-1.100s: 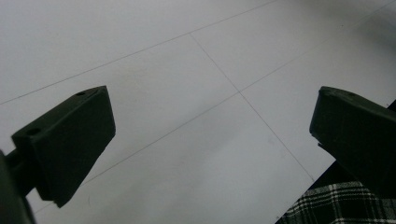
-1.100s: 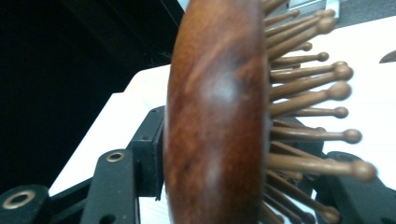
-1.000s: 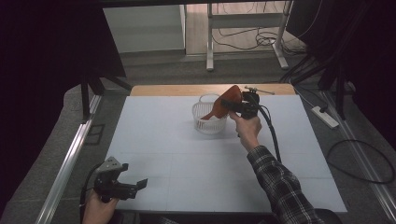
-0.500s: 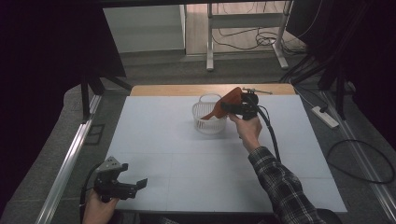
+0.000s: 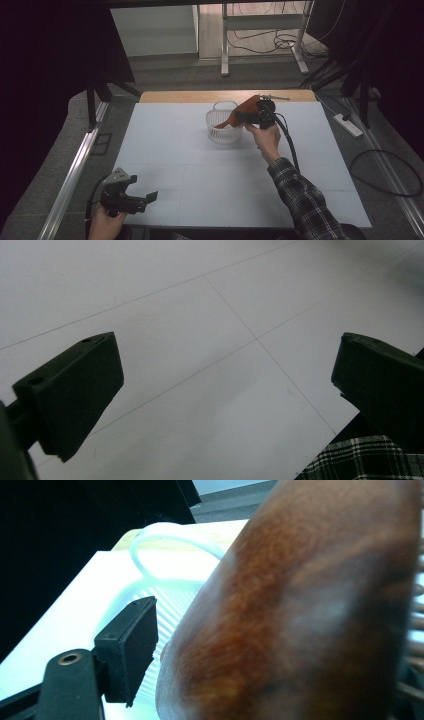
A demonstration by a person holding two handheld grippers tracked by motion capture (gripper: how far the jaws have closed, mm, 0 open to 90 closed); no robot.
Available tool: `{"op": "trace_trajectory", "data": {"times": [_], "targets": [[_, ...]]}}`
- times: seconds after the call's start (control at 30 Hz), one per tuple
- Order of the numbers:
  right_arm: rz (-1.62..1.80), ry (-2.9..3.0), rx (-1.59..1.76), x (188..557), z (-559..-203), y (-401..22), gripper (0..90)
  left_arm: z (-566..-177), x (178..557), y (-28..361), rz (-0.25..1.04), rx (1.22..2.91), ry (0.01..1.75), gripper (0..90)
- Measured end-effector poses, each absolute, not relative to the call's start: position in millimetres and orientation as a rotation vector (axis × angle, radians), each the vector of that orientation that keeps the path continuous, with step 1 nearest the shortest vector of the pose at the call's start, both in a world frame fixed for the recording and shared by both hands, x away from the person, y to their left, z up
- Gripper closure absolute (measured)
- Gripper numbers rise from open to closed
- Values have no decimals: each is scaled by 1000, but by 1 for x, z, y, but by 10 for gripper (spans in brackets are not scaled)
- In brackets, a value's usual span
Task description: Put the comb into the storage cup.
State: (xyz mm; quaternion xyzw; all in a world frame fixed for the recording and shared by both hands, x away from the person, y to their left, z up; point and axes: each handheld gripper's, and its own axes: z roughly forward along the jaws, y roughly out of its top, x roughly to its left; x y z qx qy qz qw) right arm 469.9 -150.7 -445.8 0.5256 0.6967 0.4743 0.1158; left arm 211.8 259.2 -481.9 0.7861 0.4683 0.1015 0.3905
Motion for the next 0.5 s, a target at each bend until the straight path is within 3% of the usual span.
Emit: {"op": "trace_trajectory", "data": {"times": [0.5], "targets": [[1310, 2114, 1439, 464, -438, -154, 150, -482, 212, 259, 257, 1997, 1188, 4]]}}
